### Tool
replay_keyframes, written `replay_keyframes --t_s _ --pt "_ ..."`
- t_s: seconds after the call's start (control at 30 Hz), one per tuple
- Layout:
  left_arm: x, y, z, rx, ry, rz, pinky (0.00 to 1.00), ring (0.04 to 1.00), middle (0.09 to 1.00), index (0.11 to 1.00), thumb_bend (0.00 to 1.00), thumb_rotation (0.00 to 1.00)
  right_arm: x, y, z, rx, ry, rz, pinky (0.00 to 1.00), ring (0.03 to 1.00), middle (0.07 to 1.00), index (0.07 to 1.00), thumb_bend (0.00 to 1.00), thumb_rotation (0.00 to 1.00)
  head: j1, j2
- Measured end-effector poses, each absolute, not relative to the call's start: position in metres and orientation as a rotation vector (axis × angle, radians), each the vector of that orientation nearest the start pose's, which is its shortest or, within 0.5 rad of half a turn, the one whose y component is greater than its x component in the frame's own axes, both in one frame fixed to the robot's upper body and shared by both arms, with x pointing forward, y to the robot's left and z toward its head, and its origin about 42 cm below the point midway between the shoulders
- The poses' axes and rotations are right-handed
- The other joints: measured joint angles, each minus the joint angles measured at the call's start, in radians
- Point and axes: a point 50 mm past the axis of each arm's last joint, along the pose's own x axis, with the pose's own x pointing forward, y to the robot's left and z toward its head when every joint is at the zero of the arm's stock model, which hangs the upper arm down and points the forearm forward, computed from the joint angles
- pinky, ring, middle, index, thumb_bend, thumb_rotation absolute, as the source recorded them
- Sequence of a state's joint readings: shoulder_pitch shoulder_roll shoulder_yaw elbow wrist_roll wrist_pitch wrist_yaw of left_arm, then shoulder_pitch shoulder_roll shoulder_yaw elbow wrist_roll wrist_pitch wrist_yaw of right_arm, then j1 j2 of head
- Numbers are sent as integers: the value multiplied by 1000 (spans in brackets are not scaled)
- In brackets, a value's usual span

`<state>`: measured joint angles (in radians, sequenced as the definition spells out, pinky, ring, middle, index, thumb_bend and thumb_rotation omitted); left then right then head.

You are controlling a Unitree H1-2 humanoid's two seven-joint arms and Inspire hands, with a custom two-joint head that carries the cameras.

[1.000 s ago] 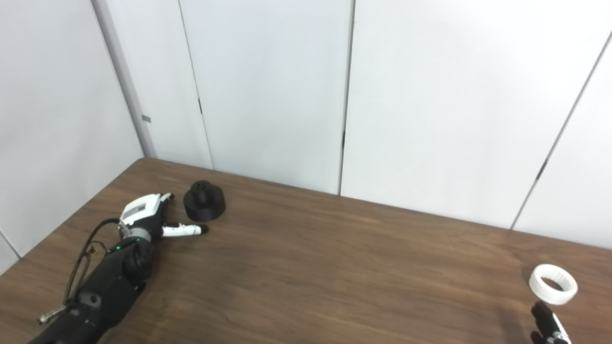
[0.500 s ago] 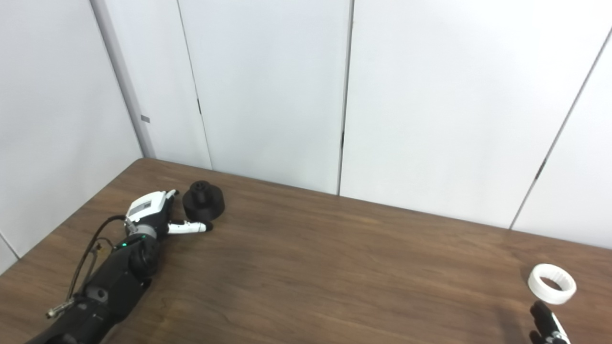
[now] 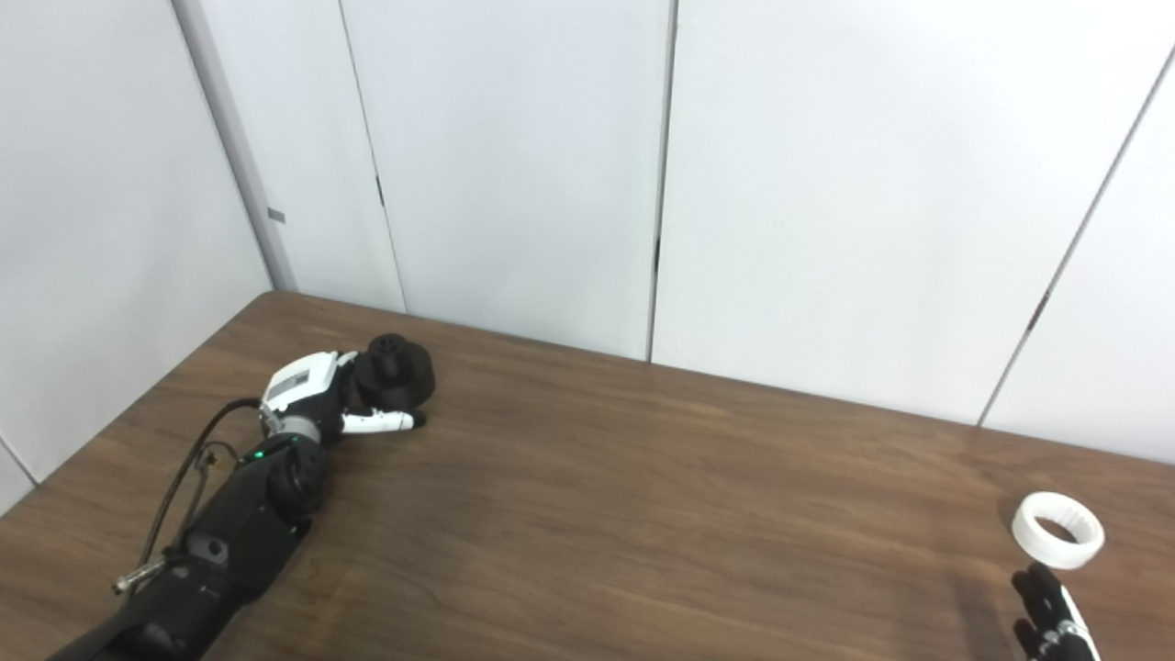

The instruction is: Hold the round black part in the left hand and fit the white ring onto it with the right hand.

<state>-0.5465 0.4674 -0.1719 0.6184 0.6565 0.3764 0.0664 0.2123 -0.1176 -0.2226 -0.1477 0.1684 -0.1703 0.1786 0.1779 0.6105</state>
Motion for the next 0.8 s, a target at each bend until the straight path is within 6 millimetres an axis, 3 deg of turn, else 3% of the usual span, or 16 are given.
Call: replay_keyframes --t_s 0.8 --pt "457 360 139 1048 372 337 1000 1000 982 893 1000 553 205 -310 108 -22 -143 -74 1000 986 916 943 615 954 -11 3"
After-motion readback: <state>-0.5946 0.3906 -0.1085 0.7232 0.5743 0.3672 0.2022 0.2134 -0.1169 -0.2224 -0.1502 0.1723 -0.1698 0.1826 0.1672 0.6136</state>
